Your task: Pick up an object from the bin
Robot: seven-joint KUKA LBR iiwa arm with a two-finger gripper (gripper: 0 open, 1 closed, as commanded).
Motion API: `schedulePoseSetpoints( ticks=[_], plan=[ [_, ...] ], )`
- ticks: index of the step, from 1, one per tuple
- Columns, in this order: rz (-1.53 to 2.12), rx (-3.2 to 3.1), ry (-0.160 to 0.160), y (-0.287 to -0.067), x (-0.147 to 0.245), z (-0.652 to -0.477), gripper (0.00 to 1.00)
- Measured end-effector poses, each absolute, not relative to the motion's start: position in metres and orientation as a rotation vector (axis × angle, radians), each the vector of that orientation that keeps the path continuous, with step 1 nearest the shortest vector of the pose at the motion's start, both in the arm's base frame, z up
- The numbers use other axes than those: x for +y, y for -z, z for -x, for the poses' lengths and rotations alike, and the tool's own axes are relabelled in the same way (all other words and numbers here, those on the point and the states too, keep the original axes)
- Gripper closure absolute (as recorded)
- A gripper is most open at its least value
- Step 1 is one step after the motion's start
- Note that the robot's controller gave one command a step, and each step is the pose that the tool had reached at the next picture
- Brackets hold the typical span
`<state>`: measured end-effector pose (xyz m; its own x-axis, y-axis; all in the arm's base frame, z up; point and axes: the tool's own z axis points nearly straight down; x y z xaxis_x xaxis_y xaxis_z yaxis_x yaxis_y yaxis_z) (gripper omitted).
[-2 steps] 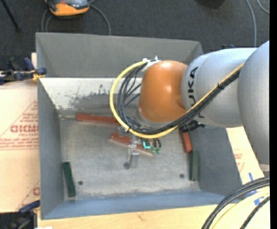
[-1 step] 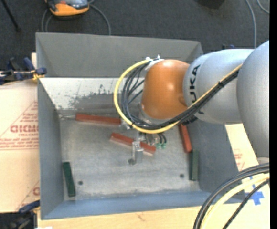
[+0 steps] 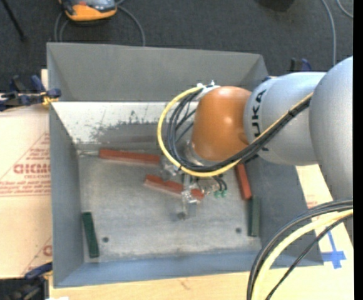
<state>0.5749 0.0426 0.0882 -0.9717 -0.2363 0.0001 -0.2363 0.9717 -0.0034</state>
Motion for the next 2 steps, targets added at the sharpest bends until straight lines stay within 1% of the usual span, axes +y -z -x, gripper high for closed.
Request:
schedulePoseSetpoints(
  ticks=[1, 2],
  plan=[
    [-0.125, 3.135, -0.003, -0.0711, 0.0251, -0.6217, 1.00],
    [-0.126, 3.135, -0.003, -0.0711, 0.0251, -0.6217, 1.00]
  ],
)
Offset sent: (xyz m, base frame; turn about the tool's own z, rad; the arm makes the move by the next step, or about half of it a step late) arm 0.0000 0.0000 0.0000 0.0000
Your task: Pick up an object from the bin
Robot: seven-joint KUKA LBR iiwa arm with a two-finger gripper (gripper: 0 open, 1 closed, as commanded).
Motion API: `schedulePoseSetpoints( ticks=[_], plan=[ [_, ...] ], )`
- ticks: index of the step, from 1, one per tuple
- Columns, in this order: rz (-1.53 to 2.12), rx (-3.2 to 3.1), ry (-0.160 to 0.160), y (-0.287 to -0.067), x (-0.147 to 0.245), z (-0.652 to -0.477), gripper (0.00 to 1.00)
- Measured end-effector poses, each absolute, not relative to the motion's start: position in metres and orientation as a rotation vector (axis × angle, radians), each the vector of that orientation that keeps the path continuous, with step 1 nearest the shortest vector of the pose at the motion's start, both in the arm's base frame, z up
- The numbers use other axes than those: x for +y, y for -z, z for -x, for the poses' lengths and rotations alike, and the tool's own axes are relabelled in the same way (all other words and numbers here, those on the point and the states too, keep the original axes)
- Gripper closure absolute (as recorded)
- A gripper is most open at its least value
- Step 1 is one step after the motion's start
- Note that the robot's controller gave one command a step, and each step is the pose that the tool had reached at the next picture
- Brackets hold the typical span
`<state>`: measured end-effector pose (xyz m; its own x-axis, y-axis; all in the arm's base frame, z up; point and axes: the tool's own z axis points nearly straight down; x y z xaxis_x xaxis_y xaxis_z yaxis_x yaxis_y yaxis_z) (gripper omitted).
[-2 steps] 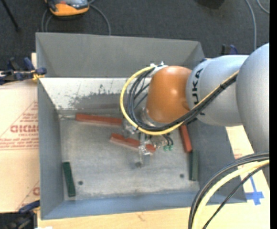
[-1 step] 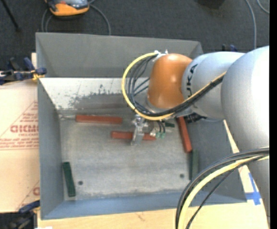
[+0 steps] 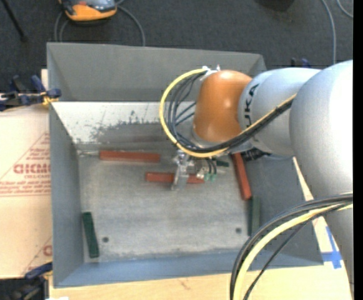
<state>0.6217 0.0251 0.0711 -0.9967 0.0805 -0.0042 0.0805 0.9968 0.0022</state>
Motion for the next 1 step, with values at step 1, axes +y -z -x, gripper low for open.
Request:
schedulePoseSetpoints(
  ticks=[1],
  plan=[
    [-0.106, 3.132, 0.002, -0.2218, -0.0026, -0.6536, 1.00]
  ],
)
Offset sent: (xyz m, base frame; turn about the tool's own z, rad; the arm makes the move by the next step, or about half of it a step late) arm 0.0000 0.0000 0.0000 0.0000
